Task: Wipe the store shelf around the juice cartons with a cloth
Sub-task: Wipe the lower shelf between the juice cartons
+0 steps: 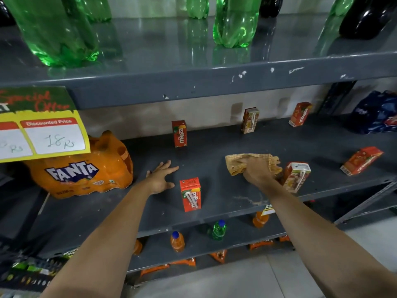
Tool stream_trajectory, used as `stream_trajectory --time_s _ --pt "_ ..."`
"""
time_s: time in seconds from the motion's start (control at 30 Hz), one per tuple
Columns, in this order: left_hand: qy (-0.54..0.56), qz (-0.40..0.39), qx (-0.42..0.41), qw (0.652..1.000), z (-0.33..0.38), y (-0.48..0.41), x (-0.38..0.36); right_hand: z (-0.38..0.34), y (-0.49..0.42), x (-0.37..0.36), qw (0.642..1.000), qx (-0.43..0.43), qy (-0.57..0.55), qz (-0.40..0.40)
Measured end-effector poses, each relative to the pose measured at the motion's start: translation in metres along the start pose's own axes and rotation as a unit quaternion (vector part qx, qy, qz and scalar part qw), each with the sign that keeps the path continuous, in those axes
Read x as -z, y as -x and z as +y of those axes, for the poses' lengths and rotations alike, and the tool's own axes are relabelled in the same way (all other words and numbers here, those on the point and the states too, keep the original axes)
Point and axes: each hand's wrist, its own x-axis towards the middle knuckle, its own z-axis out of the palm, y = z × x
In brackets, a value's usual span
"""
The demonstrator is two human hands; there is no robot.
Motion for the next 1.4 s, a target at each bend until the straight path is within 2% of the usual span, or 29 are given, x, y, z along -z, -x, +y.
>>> stream_trajectory --time_s 0.17,0.27,0.37,0.43,0.5,0.6,0.67,0.7,0.87,1.0,1.17,1.23,1.3,1.4 --pt "-0.007 0.001 0.000 1.000 0.000 -0.002 0.000 -0.016 0.056 -0.011 0.995 0.087 -0.034 -0.020" --pt "-0.006 0.001 -0.003 1.000 -0.003 -0.003 -0.001 -0.001 0.090 -0.020 0.987 0.128 -0.050 -0.078" --pt "-0.006 -0.003 -0.003 1.000 -0.003 -0.003 0.000 0.022 0.123 -0.016 0.982 0.111 -0.088 -0.123" --pt "-0.008 -0.002 -0.001 1.000 -0.001 -0.003 0.000 0.033 0.136 0.000 0.981 0.109 -0.073 -0.143" --pt "-0.010 -0.001 0.001 1.000 0.000 -0.002 0.000 0.037 0.136 0.022 0.980 0.113 -0.096 -0.134" --pt "-0.014 0.000 0.002 1.000 0.001 -0.002 0.000 0.028 0.111 0.041 0.983 0.096 -0.143 -0.061" --pt "-0.013 0.002 0.000 1.000 0.001 -0.001 0.000 0.021 0.081 0.034 0.989 0.061 -0.131 -0.023" --pt "-0.013 0.003 -0.001 1.000 0.001 -0.001 0.000 0.016 0.068 0.026 0.990 0.072 -0.118 -0.020" --pt "-0.009 0.011 0.001 1.000 -0.001 -0.001 -0.002 -0.011 0.064 -0.018 0.991 0.110 -0.013 -0.069" --pt "0.000 0.024 -0.004 1.000 -0.003 0.000 -0.005 -0.018 0.113 -0.034 0.977 0.191 -0.036 -0.086" --pt "0.005 0.029 -0.003 1.000 -0.002 0.001 -0.007 -0.010 0.154 -0.017 0.958 0.207 -0.100 -0.173" --pt "0.005 0.030 -0.003 1.000 -0.002 0.001 -0.007 -0.011 0.142 0.001 0.960 0.194 -0.150 -0.132" --pt "0.001 0.031 -0.003 1.000 -0.001 0.003 -0.007 -0.009 0.115 0.013 0.972 0.159 -0.168 -0.043" --pt "0.000 0.028 0.002 1.000 0.001 0.004 -0.006 -0.014 0.072 0.004 0.985 0.117 -0.127 0.025"
